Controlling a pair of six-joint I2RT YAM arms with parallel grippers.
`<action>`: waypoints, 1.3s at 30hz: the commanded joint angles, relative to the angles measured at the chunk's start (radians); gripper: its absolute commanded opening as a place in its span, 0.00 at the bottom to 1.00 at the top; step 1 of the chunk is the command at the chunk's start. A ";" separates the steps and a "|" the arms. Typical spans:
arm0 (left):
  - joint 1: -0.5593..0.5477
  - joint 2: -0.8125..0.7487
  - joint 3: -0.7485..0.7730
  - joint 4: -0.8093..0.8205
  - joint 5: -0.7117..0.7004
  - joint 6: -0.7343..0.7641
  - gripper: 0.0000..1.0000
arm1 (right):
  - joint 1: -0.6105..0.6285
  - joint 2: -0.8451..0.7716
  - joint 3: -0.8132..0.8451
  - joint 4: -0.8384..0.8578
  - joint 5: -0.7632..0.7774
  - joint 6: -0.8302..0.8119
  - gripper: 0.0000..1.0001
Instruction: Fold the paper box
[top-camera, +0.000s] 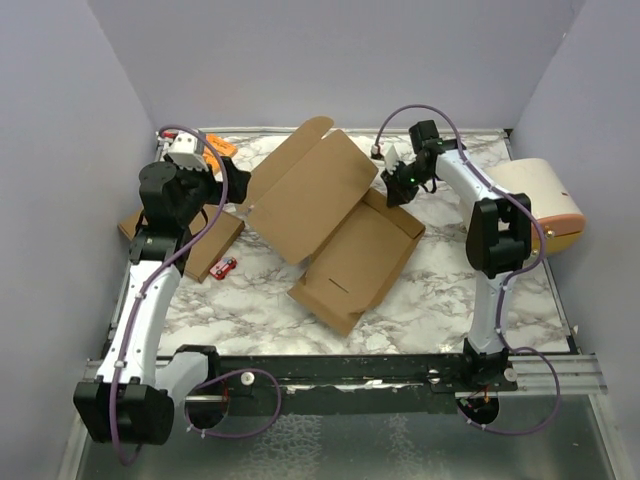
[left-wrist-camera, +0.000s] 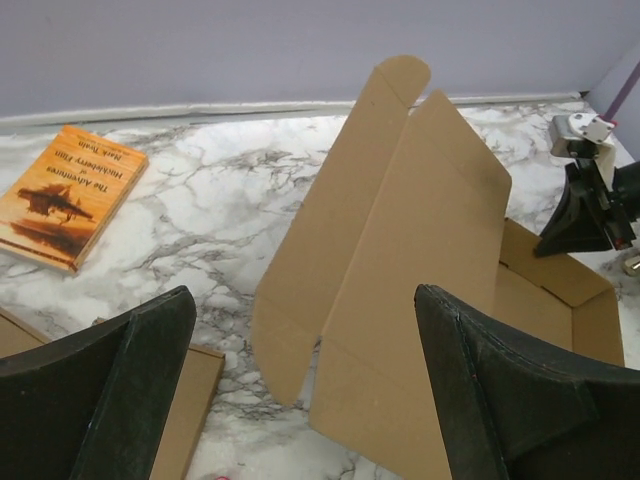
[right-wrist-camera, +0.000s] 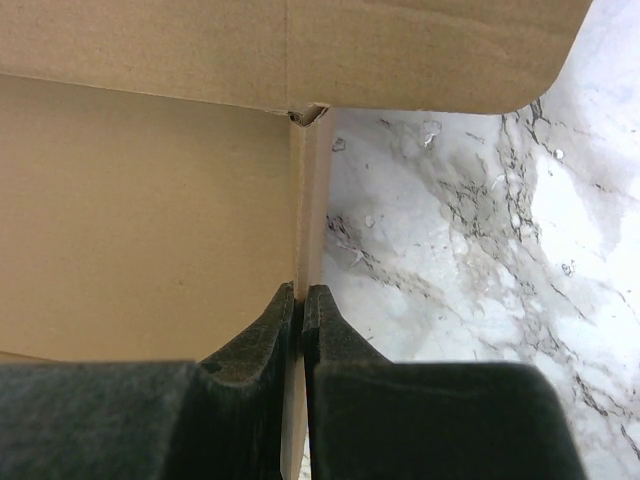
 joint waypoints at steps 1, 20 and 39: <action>0.078 0.056 0.015 0.016 0.106 -0.048 0.94 | 0.004 0.028 0.043 -0.053 0.059 -0.035 0.01; 0.215 0.450 0.050 0.266 0.553 -0.289 0.94 | 0.004 0.015 0.008 -0.011 0.068 -0.047 0.01; 0.116 0.578 0.145 0.139 0.625 -0.188 0.00 | 0.010 0.002 -0.033 0.048 0.095 -0.035 0.03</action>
